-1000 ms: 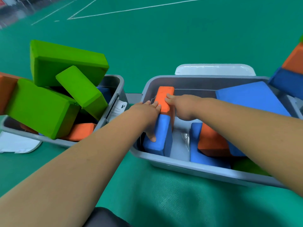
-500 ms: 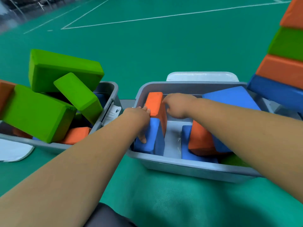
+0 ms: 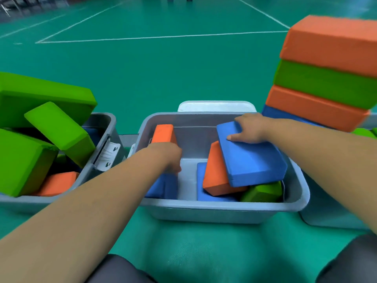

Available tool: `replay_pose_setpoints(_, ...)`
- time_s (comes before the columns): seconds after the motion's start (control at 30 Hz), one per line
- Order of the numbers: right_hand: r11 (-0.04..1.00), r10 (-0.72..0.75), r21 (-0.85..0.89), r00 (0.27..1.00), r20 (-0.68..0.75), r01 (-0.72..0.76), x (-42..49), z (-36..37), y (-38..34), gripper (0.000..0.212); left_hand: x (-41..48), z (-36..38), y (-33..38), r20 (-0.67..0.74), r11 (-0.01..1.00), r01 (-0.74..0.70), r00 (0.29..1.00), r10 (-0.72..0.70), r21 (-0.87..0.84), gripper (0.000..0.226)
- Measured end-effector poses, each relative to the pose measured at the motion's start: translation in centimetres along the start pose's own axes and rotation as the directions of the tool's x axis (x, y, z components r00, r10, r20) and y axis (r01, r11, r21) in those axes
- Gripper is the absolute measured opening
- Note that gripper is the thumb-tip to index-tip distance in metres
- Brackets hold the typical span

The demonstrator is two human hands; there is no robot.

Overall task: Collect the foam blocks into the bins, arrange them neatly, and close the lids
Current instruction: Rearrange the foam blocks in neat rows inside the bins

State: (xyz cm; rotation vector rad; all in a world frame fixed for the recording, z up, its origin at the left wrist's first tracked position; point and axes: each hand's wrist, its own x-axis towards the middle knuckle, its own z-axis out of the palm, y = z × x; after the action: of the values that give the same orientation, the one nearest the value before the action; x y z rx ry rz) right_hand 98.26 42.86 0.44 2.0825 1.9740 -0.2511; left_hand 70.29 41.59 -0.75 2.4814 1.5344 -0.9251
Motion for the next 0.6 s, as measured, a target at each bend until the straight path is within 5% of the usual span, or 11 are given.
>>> replay_pose_setpoints(0.13,1.000,-0.007,-0.002,1.000,-0.018,0.007,0.5,-0.5,0.1,0.110,0.3,0.7,0.7,-0.041,0.997,-0.066,0.997,0.064,-0.037,0.035)
replay_pose_setpoints(0.27,0.998,0.004,-0.063,1.000,0.008,-0.004,1.1,-0.5,0.1,0.113,0.8,2.1,0.8,-0.049,0.980,-0.137,0.990,0.131,-0.142,0.064)
replay_pose_setpoints(0.4,0.998,0.024,0.057,0.999,0.023,-0.025,1.5,-0.7,0.3,0.117,1.1,2.7,1.7,-0.076,0.948,-0.205,0.979,0.191,-0.244,0.066)
replay_pose_setpoints(0.5,0.989,-0.022,0.146,0.999,0.039,0.016,1.6,-1.0,0.2,0.101,0.7,2.7,2.8,-0.066,0.816,-0.207,0.977,0.204,-0.540,0.064)
replay_pose_setpoints(0.6,0.988,-0.047,0.148,0.999,-0.004,0.047,1.6,-1.4,-0.1,0.087,0.8,3.2,4.3,0.026,0.566,-0.139,0.961,0.274,-0.813,0.058)
